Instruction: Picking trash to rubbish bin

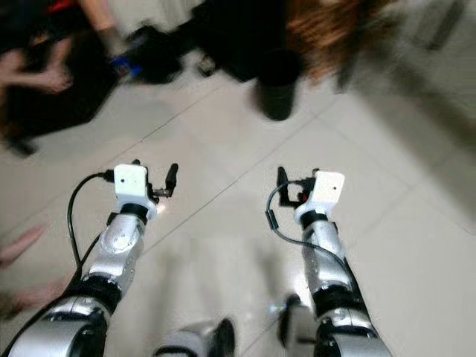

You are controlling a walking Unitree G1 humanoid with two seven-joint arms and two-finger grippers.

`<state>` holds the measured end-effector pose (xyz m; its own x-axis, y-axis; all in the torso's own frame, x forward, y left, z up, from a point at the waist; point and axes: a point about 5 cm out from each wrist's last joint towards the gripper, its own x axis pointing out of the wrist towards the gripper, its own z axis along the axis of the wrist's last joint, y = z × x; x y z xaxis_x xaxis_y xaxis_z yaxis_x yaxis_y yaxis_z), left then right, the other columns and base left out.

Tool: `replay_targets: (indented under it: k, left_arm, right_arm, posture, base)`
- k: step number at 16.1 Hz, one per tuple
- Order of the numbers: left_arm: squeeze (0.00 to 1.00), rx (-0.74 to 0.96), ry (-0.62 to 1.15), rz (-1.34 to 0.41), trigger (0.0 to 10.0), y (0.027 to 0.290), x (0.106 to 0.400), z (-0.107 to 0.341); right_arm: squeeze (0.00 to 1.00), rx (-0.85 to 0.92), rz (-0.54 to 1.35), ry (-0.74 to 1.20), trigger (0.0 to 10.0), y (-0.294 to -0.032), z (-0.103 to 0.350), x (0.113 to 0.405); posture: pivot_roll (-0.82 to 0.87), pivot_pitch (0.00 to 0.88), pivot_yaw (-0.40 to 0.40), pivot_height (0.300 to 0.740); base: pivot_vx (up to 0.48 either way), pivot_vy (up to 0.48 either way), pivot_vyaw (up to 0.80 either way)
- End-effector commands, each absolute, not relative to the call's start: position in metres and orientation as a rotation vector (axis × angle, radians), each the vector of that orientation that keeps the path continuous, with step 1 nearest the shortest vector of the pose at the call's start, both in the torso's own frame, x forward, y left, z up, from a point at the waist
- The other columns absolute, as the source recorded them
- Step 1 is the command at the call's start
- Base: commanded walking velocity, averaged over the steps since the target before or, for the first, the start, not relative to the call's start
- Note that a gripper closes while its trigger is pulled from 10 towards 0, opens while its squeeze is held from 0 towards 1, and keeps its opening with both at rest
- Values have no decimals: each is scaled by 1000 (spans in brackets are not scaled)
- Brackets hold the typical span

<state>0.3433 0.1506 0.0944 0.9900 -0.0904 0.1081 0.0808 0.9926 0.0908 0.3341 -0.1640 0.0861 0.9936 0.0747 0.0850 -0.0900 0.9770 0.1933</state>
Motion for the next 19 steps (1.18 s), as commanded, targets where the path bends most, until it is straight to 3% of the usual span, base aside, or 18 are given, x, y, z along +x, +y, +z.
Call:
replay_targets:
  k: [1,8,19]
  left_arm:
    - [0,98,-87,-88,10000,154,339,87]
    - [0,111,-91,-129,10000,149,342,90]
    - [0,107,-81,-190,10000,139,340,88]
  right_arm:
    - [0,219,80,-48,10000,-162,79,331]
    - [0,233,80,-39,10000,-160,78,331]
    - [0,225,70,-36,10000,-162,77,330]
  posture:
    - [80,249,146,740]
    - [78,234,155,740]
    - [75,229,156,740]
  base:
    - [480,0,-769]
    - [447,0,-756]
    - [0,0,-749]
